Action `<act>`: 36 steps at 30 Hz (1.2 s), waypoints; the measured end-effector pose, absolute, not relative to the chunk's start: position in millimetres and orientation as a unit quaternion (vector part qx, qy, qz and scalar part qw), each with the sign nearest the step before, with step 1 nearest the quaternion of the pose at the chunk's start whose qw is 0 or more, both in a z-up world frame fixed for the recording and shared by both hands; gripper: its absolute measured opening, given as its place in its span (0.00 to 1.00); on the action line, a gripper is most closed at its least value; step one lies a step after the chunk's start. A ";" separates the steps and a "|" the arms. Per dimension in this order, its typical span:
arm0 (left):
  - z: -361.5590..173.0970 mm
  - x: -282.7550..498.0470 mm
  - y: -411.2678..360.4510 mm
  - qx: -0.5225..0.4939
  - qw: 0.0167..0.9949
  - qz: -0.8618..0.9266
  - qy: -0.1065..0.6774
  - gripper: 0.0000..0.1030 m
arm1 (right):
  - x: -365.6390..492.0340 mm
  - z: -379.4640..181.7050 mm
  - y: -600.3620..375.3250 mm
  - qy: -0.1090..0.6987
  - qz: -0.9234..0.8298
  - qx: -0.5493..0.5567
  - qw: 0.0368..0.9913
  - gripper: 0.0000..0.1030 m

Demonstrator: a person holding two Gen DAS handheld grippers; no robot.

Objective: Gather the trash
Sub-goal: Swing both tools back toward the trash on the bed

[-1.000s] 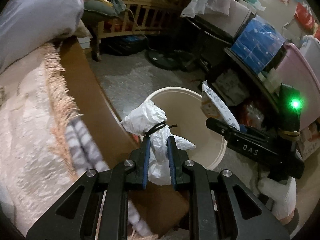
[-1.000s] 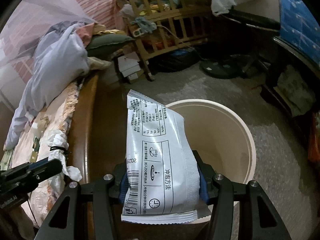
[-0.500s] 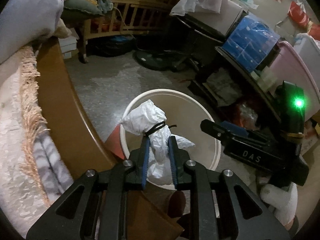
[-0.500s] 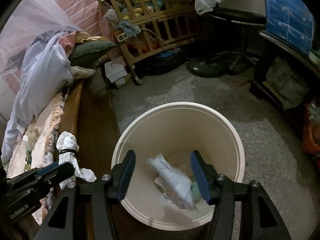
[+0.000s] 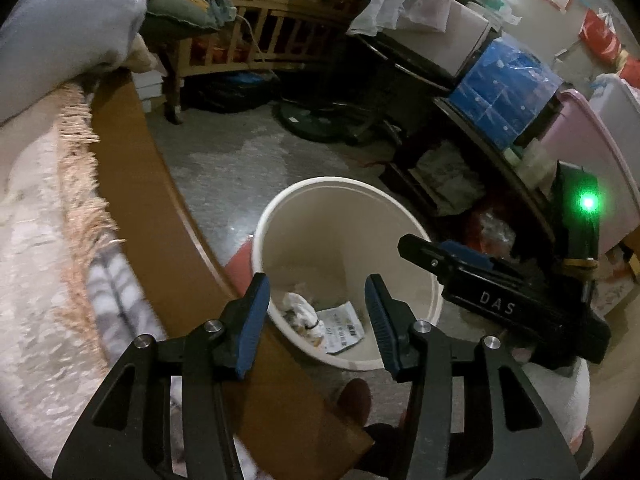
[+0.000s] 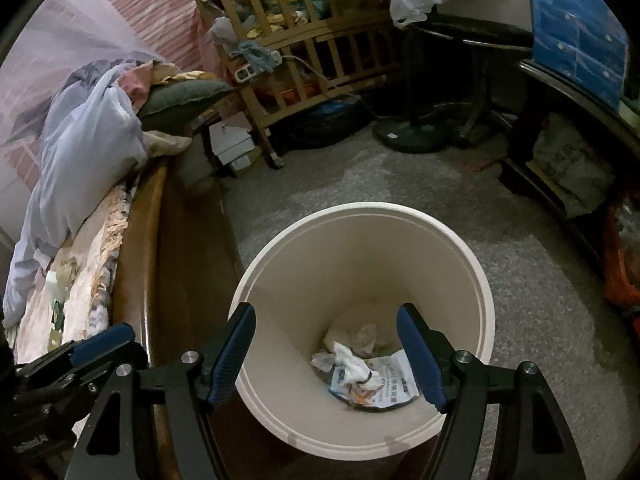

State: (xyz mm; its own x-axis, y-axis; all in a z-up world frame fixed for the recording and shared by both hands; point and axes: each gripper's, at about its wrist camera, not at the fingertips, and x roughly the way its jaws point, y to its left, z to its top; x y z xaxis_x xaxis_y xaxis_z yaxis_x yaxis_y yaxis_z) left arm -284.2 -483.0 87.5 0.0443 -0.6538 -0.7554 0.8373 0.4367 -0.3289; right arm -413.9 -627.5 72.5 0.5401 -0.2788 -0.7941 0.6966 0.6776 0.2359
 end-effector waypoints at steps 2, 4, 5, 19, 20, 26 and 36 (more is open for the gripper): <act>88.6 -282.9 -477.7 0.108 0.724 -0.510 0.452 0.46 | -411.6 72.2 -624.8 0.382 -0.289 0.271 0.835 0.69; 89.3 -280.4 -471.9 0.108 0.728 -0.504 0.451 0.46 | -408.7 72.3 -621.4 0.383 -0.285 0.267 0.837 0.69; 89.7 -279.2 -468.6 0.110 0.732 -0.499 0.451 0.46 | -407.1 72.2 -619.7 0.384 -0.284 0.265 0.838 0.69; 100.2 -266.0 -424.2 0.116 0.778 -0.437 0.435 0.46 | -384.5 77.3 -590.7 0.390 -0.263 0.220 0.855 0.69; 101.4 -264.8 -420.6 0.116 0.781 -0.435 0.434 0.46 | -382.6 78.3 -587.2 0.390 -0.261 0.214 0.857 0.69; 109.7 -261.4 -400.8 0.120 0.798 -0.415 0.420 0.46 | -374.3 84.1 -568.8 0.384 -0.241 0.195 0.870 0.68; 121.4 -248.6 -354.2 0.110 0.820 -0.380 0.413 0.46 | -361.6 97.2 -527.5 0.370 -0.224 0.163 0.887 0.69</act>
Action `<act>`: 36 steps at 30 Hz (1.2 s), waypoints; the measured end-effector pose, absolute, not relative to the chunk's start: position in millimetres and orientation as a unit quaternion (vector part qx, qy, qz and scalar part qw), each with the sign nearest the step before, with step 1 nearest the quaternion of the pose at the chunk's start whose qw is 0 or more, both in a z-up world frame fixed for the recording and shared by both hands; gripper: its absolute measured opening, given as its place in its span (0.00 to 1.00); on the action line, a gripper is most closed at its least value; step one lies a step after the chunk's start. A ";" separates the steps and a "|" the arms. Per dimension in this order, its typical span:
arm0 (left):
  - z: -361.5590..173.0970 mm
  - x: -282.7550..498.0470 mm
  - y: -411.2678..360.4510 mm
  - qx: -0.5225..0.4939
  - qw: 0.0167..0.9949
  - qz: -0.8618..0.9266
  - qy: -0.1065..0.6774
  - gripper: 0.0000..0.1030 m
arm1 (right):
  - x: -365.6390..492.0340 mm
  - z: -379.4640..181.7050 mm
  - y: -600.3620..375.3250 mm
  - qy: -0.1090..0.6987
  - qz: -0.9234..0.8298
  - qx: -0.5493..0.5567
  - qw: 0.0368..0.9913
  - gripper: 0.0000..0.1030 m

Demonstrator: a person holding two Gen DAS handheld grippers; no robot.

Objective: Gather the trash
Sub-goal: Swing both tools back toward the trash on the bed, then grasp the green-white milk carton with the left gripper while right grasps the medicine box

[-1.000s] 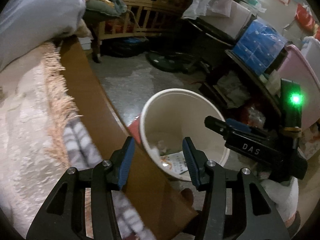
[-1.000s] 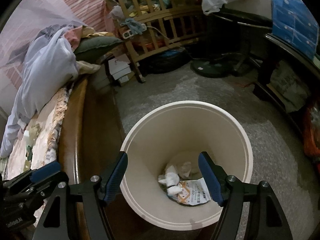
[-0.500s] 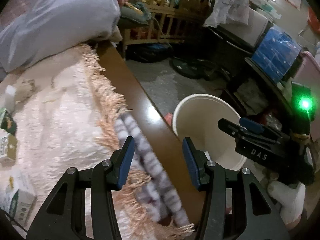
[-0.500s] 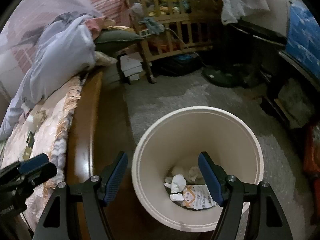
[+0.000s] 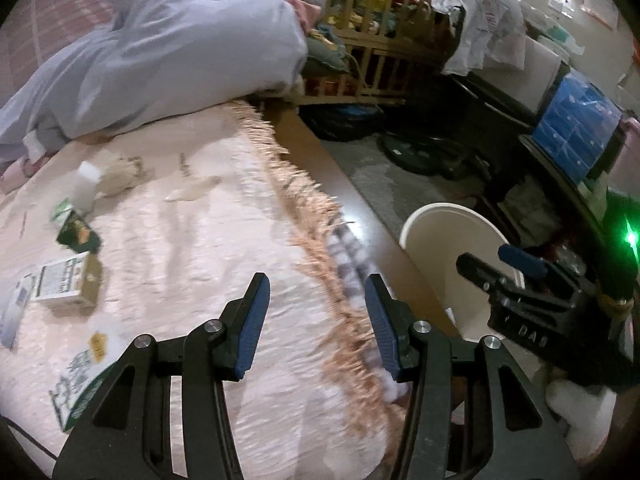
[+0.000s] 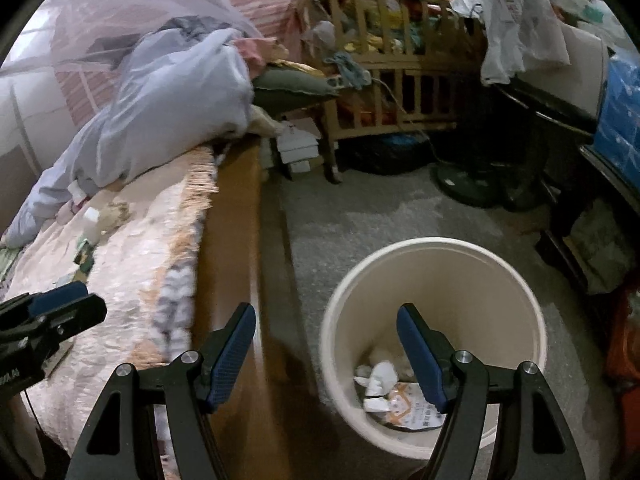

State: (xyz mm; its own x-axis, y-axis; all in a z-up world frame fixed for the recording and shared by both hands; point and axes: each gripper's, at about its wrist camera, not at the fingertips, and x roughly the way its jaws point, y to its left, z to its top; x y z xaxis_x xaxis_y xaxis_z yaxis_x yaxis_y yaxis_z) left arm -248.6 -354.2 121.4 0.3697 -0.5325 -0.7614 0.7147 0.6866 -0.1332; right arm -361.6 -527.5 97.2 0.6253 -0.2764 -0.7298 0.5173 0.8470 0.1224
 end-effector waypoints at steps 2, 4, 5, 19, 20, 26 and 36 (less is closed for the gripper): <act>123.5 -246.1 -345.4 0.108 0.822 -0.375 0.414 0.46 | -356.3 95.3 -515.2 0.374 -0.215 0.160 0.888 0.69; 126.5 -244.0 -334.4 0.106 0.824 -0.371 0.415 0.46 | -351.5 93.6 -502.6 0.381 -0.208 0.149 0.889 0.69; 127.8 -243.6 -330.2 0.106 0.825 -0.370 0.415 0.46 | -348.7 93.4 -496.7 0.383 -0.204 0.145 0.889 0.69; 132.1 -225.7 -247.8 0.101 0.847 -0.318 0.415 0.46 | -307.7 103.6 -416.6 0.395 -0.106 0.135 0.902 0.69; 131.9 -223.9 -243.3 0.101 0.848 -0.314 0.416 0.46 | -303.8 103.2 -410.1 0.398 -0.099 0.134 0.902 0.69; 125.7 -205.1 -203.8 0.091 0.854 -0.282 0.428 0.46 | -288.3 99.8 -378.7 0.412 -0.072 0.115 0.901 0.69; 106.7 -169.0 -144.7 0.052 0.852 -0.240 0.463 0.46 | -266.7 92.1 -331.5 0.438 -0.023 0.079 0.895 0.69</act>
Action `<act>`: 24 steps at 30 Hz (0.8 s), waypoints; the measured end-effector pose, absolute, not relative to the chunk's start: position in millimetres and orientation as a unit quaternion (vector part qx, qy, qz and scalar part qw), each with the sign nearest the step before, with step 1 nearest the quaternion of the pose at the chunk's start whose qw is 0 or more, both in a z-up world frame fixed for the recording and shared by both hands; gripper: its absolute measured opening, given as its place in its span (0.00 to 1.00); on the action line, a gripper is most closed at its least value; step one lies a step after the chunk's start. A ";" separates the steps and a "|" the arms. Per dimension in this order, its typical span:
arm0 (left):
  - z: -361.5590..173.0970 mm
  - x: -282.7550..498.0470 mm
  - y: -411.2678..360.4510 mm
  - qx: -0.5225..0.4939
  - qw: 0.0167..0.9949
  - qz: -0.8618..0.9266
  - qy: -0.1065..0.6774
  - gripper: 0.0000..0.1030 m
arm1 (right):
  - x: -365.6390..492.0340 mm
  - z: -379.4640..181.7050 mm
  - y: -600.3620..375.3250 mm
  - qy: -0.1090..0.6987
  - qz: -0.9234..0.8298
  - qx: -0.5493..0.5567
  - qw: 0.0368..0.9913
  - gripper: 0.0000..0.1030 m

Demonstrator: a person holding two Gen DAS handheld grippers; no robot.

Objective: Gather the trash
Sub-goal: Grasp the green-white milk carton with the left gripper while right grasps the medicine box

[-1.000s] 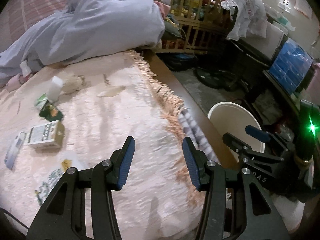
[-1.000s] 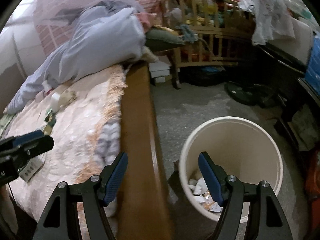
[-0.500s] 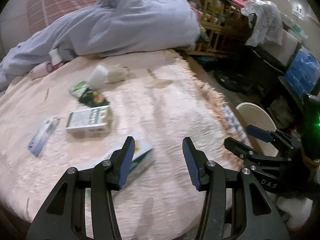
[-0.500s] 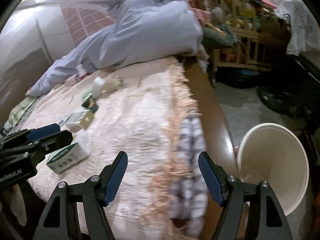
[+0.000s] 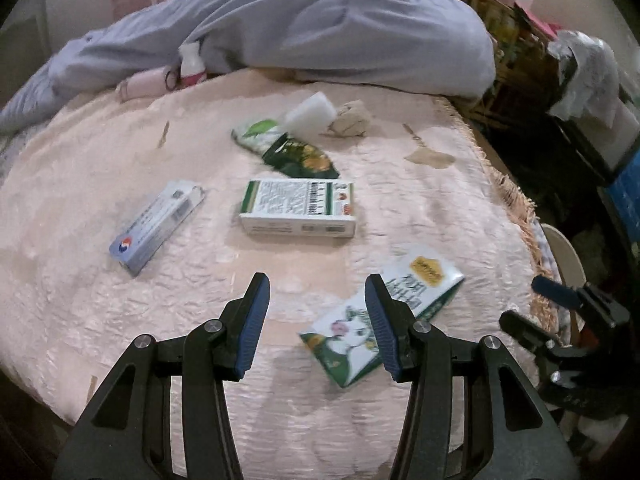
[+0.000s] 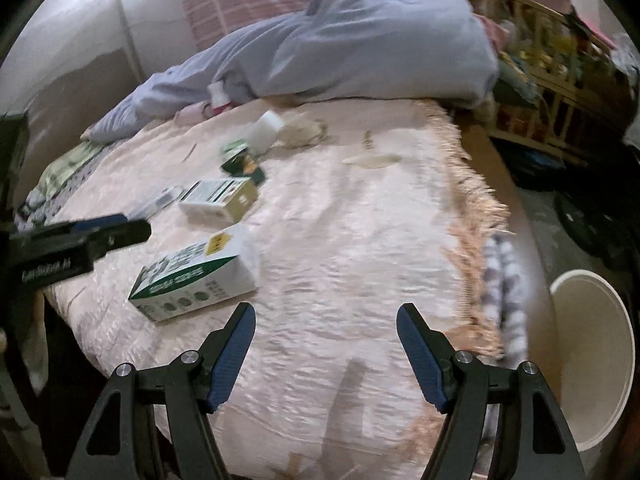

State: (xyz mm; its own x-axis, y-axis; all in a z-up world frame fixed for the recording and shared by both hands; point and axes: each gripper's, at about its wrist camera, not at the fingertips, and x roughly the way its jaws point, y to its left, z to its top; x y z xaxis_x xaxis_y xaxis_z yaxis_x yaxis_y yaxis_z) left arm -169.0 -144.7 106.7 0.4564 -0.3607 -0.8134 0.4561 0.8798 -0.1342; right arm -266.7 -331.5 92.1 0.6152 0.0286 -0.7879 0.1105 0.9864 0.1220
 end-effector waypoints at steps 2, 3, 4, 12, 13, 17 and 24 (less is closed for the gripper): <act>103.9 -167.0 -141.1 0.033 0.840 -0.266 0.472 0.46 | -261.0 87.3 -324.0 0.444 -0.018 0.072 0.893 0.69; 102.8 -166.1 -141.7 0.025 0.832 -0.283 0.476 0.46 | -259.5 85.6 -321.6 0.447 -0.017 0.070 0.892 0.69; 101.3 -166.7 -143.2 0.020 0.822 -0.306 0.480 0.46 | -257.4 83.3 -319.3 0.450 -0.017 0.066 0.890 0.69; 85.0 -176.7 -179.2 0.094 0.767 -0.404 0.488 0.54 | -257.9 79.4 -334.0 0.456 -0.033 0.082 0.886 0.69; 83.2 -178.7 -182.9 0.110 0.770 -0.406 0.480 0.55 | -258.8 79.8 -337.5 0.455 -0.037 0.087 0.885 0.69; 77.8 -176.8 -195.2 0.161 0.778 -0.394 0.461 0.58 | -259.5 79.8 -345.9 0.456 -0.043 0.103 0.883 0.69; 63.7 -165.8 -208.3 0.173 0.771 -0.391 0.472 0.61 | -253.2 76.2 -342.6 0.461 -0.039 0.101 0.881 0.69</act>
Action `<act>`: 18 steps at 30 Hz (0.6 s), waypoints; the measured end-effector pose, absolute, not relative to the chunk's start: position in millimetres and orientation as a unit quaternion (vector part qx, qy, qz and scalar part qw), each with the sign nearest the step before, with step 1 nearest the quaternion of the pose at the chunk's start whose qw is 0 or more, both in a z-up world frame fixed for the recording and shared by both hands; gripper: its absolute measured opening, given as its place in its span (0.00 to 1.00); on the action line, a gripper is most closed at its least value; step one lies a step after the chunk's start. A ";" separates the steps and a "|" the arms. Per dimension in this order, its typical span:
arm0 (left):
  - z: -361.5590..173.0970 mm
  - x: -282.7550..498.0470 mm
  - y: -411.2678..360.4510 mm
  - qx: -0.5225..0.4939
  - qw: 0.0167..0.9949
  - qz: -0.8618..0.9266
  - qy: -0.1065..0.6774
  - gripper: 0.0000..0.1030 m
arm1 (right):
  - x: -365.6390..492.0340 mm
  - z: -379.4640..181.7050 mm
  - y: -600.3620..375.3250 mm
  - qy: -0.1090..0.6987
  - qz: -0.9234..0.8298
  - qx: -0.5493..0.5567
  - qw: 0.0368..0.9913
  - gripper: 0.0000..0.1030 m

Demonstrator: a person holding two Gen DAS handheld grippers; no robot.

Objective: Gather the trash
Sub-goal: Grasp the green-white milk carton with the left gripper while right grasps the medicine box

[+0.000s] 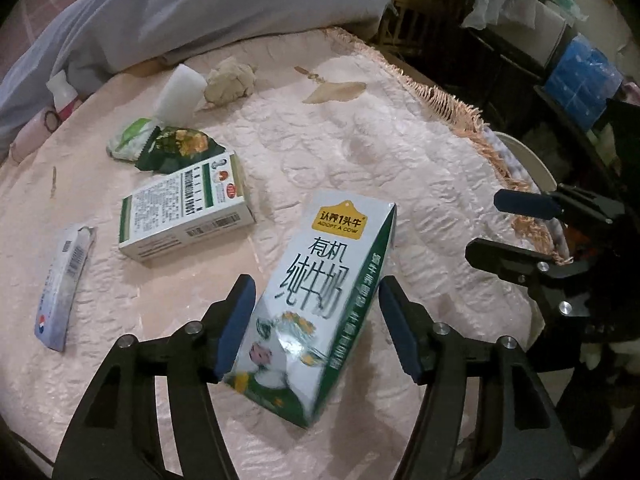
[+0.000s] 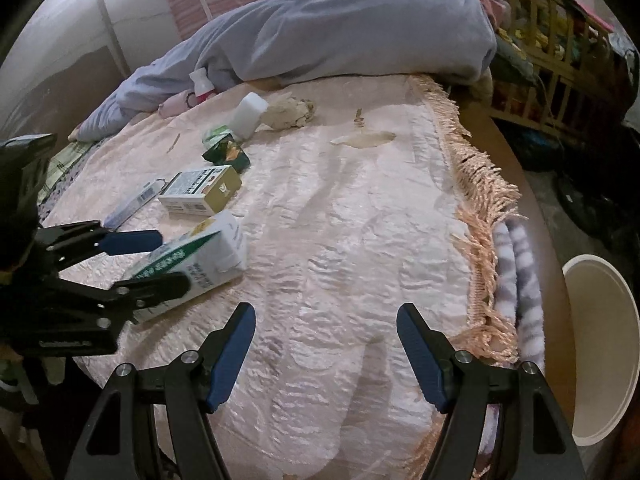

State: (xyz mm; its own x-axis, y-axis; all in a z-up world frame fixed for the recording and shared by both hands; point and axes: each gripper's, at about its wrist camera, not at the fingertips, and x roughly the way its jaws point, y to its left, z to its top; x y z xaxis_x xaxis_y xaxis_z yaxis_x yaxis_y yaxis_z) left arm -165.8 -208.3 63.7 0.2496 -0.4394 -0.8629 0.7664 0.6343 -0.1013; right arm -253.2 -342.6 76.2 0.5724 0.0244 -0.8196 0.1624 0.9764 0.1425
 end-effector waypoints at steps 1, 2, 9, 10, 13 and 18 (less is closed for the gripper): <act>59.9 -163.4 -209.7 0.172 0.769 -0.389 0.477 0.61 | -251.8 76.1 -342.0 0.461 -0.039 0.101 0.881 0.69; 57.8 -161.7 -208.7 0.165 0.767 -0.391 0.481 0.61 | -250.4 76.1 -341.7 0.461 -0.038 0.101 0.881 0.69; 60.7 -139.8 -167.9 0.081 0.769 -0.358 0.523 0.55 | -235.9 79.4 -336.4 0.460 -0.029 0.096 0.882 0.69; 63.0 -137.5 -157.5 0.073 0.775 -0.346 0.524 0.55 | -232.7 80.0 -335.0 0.459 -0.024 0.098 0.883 0.69; 68.8 -129.3 -124.0 0.047 0.794 -0.304 0.525 0.55 | -217.0 81.1 -326.9 0.457 0.009 0.113 0.882 0.69; 67.4 -113.7 -87.1 0.029 0.814 -0.241 0.528 0.55 | -167.7 77.3 -304.1 0.451 0.072 0.135 0.879 0.69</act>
State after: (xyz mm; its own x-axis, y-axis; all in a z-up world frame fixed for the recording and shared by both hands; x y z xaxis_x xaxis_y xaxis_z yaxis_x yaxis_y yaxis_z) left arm -113.7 -87.1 67.4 0.3254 -0.3611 -0.8739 0.4232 0.8821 -0.2070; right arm -167.7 -304.1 77.3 0.5822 0.2490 -0.7739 -0.0054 0.9531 0.3026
